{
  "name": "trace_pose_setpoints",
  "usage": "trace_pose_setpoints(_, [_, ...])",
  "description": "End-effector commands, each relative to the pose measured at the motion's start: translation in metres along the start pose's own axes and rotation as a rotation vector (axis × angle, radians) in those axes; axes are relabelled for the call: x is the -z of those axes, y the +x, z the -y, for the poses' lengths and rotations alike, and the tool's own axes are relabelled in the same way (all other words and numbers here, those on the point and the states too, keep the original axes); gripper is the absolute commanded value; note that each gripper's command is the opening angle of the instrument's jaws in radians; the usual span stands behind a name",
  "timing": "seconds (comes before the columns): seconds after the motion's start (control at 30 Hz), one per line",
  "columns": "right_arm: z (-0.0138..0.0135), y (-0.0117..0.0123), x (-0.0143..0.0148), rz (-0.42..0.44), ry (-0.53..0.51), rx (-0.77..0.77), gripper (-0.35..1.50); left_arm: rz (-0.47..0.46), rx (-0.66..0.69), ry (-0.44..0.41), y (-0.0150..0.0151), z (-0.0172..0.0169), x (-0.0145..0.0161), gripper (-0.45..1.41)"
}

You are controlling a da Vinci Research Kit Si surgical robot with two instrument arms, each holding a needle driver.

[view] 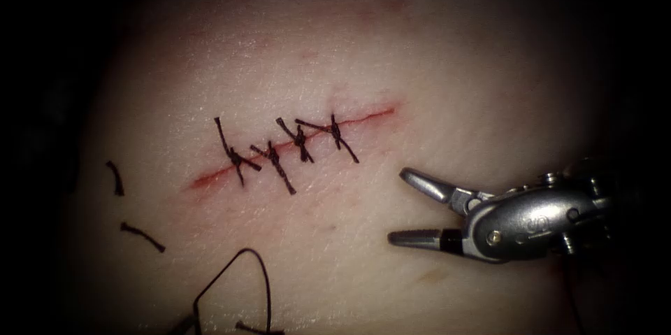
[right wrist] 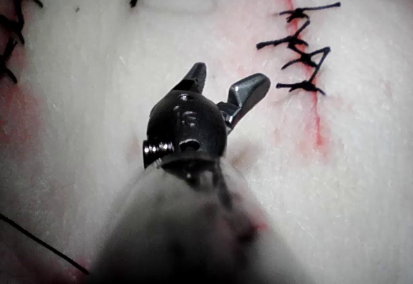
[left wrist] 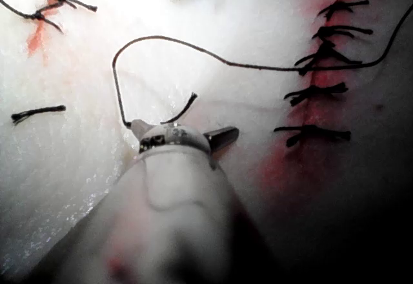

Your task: Wound Closure

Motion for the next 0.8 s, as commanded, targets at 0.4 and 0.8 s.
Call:
trace_pose_setpoints(0.4, [0.0010,0.0000,-0.0008,-0.003,0.009,0.001,0.86,0.005,-0.017,0.013,-0.0020,0.0011,-0.0026,1.05])
trace_pose_setpoints(0.8, [0.0015,0.0000,-0.0011,-0.008,0.010,0.006,0.86,-0.174,0.001,-0.026,0.0013,0.0024,-0.0010,-0.45])
